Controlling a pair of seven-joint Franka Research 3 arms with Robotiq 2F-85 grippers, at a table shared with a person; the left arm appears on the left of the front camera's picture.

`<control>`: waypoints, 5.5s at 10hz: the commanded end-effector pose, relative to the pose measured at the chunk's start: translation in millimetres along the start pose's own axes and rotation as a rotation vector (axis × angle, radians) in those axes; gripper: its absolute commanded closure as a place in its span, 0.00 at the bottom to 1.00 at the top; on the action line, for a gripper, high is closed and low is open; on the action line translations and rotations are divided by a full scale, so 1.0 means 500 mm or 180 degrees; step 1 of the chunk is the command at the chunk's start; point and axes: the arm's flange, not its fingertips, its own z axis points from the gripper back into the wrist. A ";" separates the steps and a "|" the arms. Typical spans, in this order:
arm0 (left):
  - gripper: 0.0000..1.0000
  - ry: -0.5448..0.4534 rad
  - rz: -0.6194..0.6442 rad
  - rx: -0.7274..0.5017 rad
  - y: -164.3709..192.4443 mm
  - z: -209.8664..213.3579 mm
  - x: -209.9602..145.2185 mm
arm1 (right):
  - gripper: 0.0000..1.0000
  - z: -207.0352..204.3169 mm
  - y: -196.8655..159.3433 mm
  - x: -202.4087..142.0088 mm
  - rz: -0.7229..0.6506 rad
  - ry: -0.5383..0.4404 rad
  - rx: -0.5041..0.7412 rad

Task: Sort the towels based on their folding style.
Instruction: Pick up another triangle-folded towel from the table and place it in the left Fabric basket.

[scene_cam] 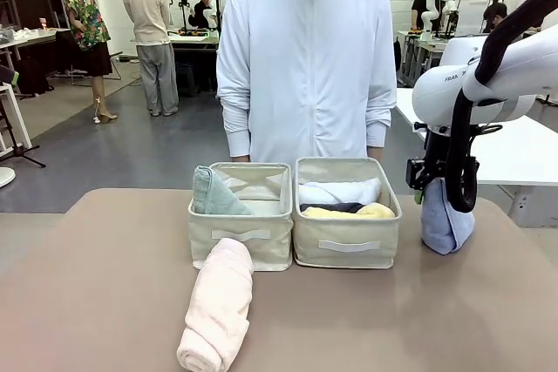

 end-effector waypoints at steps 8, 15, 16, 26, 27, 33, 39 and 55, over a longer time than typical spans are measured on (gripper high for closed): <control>0.00 -0.0013 0.0006 0.0015 -0.005 0.001 0.002 | 1.00 -0.003 -0.002 -0.011 0.0081 -0.0153 -0.0200; 0.00 -0.0013 0.0006 0.0015 -0.005 0.001 0.002 | 0.88 0.455 0.014 -0.207 0.0664 0.0401 0.0584; 0.00 -0.0013 0.0006 0.0015 -0.005 0.001 0.002 | 0.88 0.492 0.017 -0.226 0.0723 0.0380 0.0626; 0.00 -0.0013 0.0006 0.0015 -0.005 0.001 0.002 | 0.85 0.454 0.273 -0.317 0.2143 0.0969 0.0957; 0.00 -0.0013 0.0006 0.0015 -0.005 0.001 0.002 | 0.85 0.443 0.312 -0.319 0.2239 0.1014 0.1099; 0.00 -0.0013 0.0006 0.0015 -0.005 0.001 0.002 | 0.85 0.469 0.184 -0.293 0.1691 0.1041 0.0836; 0.00 -0.0013 0.0006 0.0015 -0.005 0.001 0.002 | 0.85 0.506 0.073 -0.327 0.1333 0.0726 0.0921; 0.00 -0.0013 0.0006 0.0015 -0.005 0.001 0.002 | 0.85 0.469 0.330 -0.418 0.2559 0.1062 0.0685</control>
